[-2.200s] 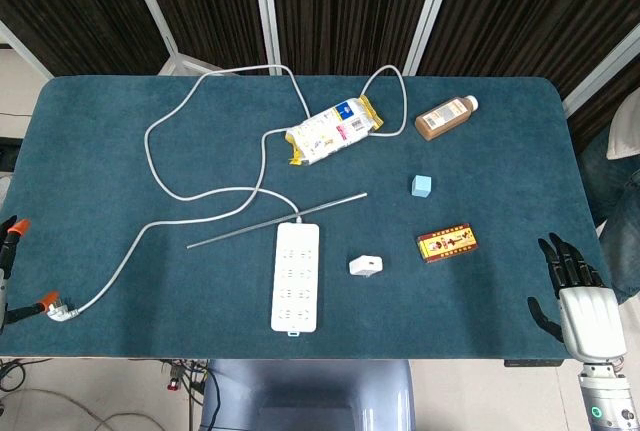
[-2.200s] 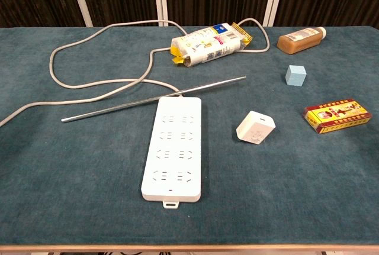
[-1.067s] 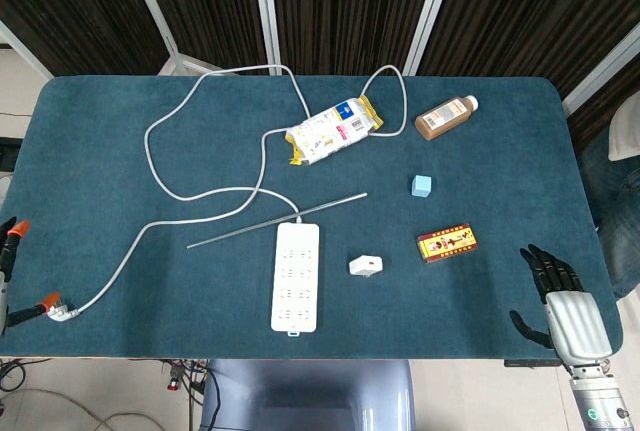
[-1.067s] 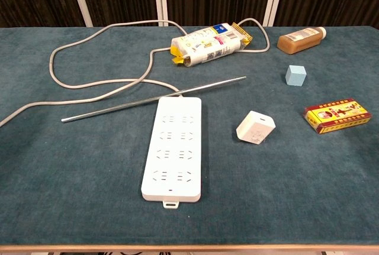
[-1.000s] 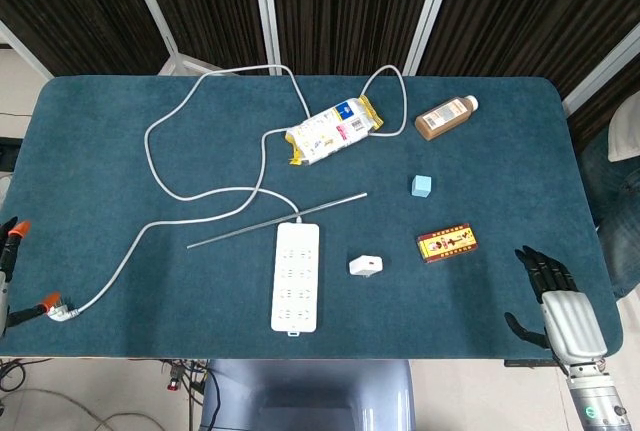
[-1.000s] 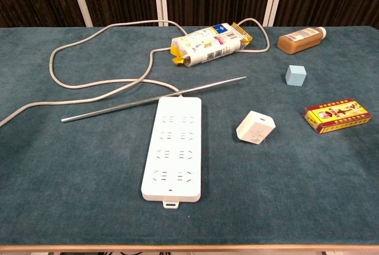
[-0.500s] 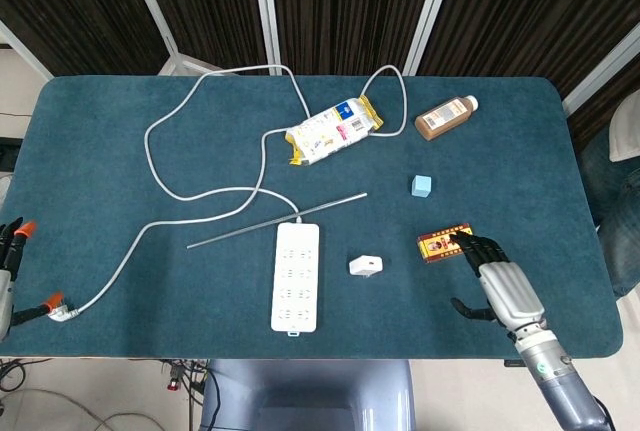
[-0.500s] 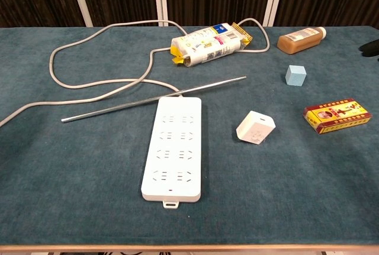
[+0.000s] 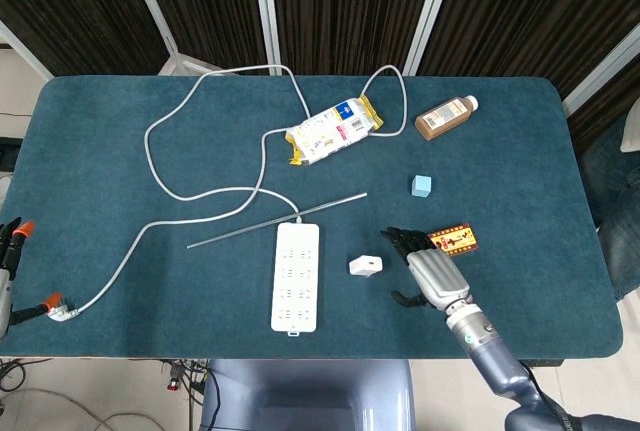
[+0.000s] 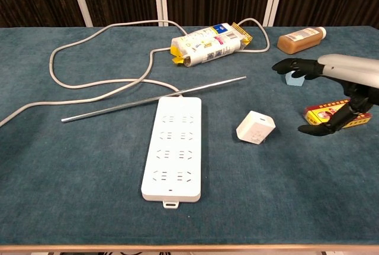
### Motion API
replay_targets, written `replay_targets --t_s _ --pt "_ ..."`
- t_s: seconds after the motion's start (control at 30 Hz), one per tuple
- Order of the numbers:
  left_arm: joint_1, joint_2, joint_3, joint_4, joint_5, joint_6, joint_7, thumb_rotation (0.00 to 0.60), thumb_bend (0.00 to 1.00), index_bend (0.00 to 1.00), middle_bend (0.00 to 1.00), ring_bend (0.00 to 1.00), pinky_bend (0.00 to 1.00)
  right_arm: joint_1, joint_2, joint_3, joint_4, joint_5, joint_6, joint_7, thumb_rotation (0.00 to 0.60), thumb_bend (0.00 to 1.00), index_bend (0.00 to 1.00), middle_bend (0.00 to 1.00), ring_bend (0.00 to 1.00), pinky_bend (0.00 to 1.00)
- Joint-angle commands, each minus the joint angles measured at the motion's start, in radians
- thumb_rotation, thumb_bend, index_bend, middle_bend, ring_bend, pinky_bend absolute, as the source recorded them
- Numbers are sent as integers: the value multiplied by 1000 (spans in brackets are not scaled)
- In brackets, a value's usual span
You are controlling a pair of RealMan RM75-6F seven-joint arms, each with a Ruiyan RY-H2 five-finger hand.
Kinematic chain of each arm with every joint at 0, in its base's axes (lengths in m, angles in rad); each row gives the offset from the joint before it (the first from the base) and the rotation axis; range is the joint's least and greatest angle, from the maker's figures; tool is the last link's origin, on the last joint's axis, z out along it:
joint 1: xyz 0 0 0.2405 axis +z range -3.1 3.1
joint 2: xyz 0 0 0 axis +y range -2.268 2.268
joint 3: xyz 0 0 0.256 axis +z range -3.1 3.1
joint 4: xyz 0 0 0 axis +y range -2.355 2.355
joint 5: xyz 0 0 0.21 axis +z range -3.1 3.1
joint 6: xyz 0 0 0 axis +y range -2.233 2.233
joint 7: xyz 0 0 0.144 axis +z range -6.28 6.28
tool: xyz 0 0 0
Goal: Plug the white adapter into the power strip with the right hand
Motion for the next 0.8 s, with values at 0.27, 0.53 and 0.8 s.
replay_targets --t_s 0.27,0.53,0.8 --pt "-2 -2 0 -1 -4 -4 8 600 86 109 0 0 0 56 -72 4 67 82 -28 -42 600 349 102 155 184 112" --pt "-3 -4 -2 -1 -9 -5 14 600 86 118 0 0 0 88 -127 0 119 93 -38 -41 600 349 178 183 222 129" --pt "-6 -5 -3 1 -13 -10 18 600 86 136 0 0 0 113 -190 7 179 97 -28 -37 600 349 278 254 269 163"
